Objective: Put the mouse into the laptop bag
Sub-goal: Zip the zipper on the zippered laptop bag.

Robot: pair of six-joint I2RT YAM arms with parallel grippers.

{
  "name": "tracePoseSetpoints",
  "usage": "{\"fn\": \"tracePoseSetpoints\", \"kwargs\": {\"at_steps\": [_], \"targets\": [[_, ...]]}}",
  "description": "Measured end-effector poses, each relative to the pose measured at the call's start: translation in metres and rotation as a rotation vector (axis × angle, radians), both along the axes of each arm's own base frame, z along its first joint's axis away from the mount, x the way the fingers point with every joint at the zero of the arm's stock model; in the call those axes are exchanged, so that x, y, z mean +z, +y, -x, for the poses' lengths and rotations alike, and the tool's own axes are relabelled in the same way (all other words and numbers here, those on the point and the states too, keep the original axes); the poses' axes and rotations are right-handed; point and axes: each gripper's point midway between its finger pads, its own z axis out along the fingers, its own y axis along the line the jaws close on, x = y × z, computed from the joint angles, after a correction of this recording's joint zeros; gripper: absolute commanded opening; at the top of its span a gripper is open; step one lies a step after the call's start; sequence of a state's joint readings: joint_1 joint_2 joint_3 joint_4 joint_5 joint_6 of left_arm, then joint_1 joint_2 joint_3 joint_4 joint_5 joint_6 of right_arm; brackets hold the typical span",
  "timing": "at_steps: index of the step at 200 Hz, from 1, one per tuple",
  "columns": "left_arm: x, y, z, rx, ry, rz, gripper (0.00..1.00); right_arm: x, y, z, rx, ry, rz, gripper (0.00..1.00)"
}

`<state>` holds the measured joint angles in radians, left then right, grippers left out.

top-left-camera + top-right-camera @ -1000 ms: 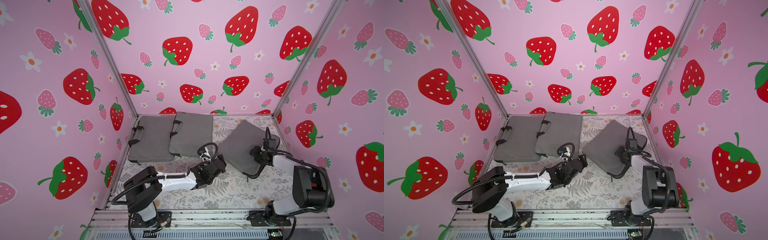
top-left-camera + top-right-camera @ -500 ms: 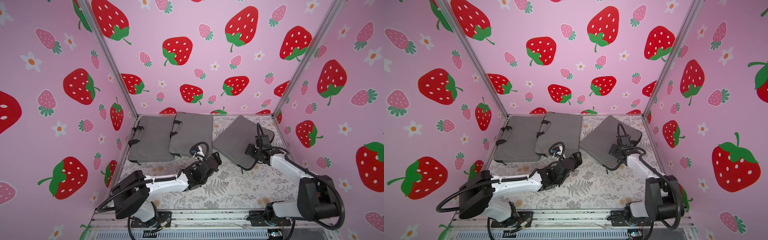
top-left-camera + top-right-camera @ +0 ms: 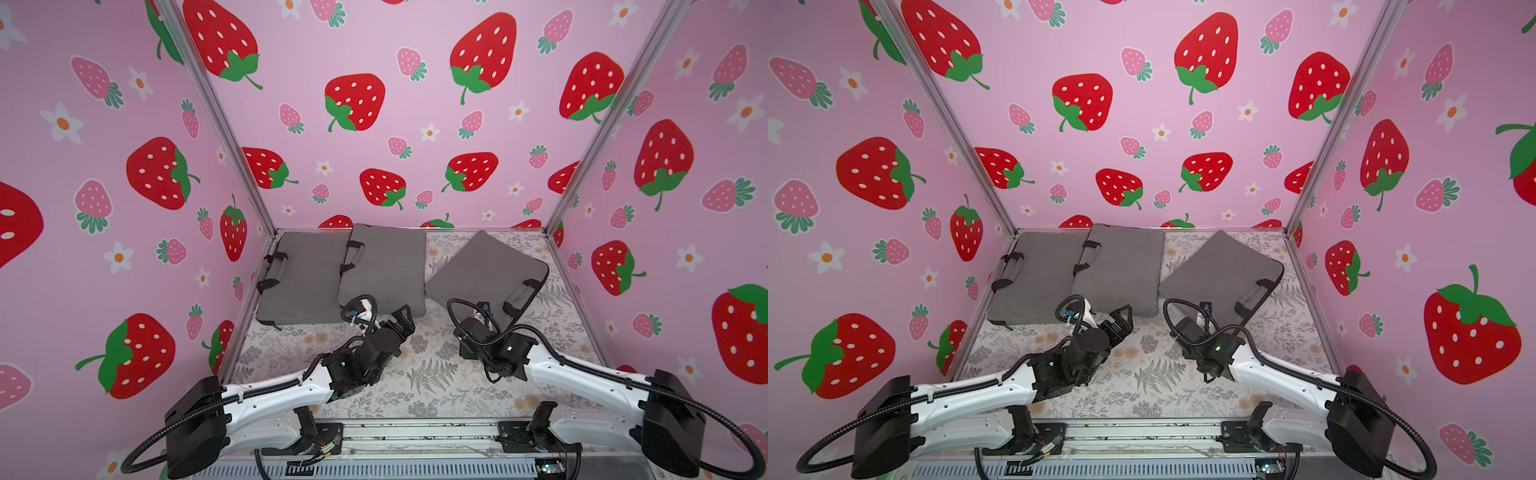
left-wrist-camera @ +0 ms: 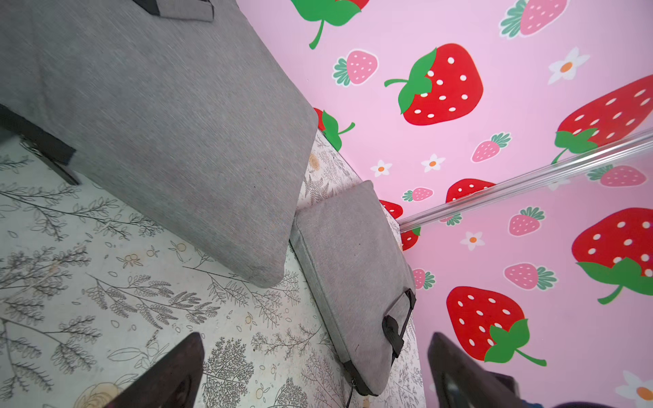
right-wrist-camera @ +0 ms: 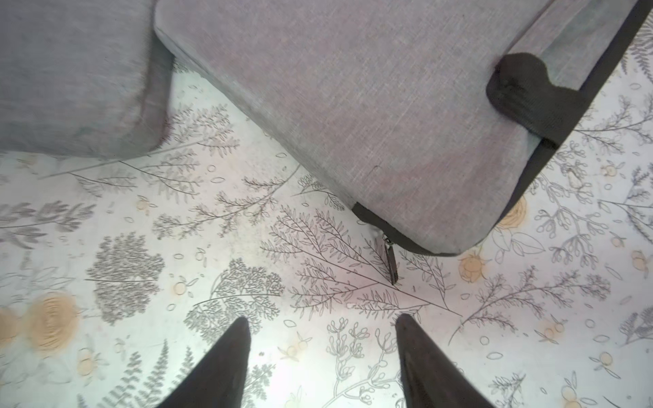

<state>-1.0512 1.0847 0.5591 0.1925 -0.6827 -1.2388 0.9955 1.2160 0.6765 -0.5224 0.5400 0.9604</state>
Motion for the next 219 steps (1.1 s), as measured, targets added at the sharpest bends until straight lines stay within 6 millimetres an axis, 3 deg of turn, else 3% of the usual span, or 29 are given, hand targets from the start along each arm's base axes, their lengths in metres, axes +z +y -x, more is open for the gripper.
{"fn": "tracePoseSetpoints", "kwargs": {"at_steps": [37,74,130,175,219], "targets": [[-0.016,0.023,0.007,0.035,0.016,-0.013,0.99,-0.037,-0.024,0.007,-0.051,0.049,0.108,0.60],[-0.027,0.027,0.005,0.053,0.040,-0.027,0.99,-0.061,-0.045,0.002,-0.119,0.089,0.131,0.59],[-0.053,0.028,-0.005,0.054,0.113,-0.061,0.99,-0.063,-0.040,-0.021,-0.156,0.057,0.078,0.52],[-0.066,0.026,-0.011,0.046,0.160,-0.043,0.99,-0.065,-0.037,-0.031,-0.159,0.045,0.062,0.25],[-0.074,0.015,-0.019,0.012,0.198,-0.021,0.99,-0.066,-0.033,-0.034,-0.153,0.039,0.051,0.13]]}}
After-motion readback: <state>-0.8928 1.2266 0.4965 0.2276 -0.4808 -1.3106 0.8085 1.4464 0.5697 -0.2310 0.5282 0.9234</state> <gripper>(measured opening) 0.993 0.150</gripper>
